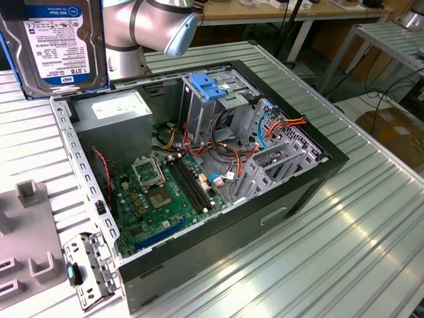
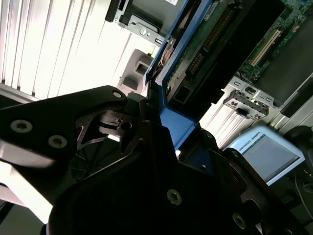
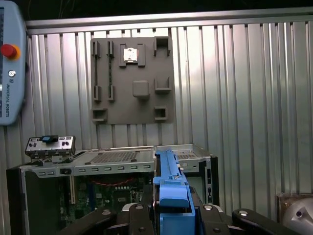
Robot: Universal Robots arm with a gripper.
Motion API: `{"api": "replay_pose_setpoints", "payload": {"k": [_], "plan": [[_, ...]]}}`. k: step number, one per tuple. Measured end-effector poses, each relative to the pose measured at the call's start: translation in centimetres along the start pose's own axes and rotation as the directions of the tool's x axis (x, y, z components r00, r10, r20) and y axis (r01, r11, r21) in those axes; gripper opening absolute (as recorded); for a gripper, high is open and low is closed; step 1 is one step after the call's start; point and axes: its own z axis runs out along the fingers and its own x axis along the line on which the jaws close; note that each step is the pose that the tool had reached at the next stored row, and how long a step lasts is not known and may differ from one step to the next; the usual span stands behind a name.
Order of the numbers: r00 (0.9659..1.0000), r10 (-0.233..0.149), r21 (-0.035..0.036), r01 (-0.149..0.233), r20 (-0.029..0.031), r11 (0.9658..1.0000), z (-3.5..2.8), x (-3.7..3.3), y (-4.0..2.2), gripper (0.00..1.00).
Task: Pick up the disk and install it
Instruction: 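Pick up the disk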
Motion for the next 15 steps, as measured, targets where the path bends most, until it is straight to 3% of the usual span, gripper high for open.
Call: {"api": "replay_pose_setpoints", "payload": {"k": [15], "plan": [[1.0000,0.000,0.0000,0.000,0.0000,1.0000,0.03,-0.03,-2.81,0.37]]}}
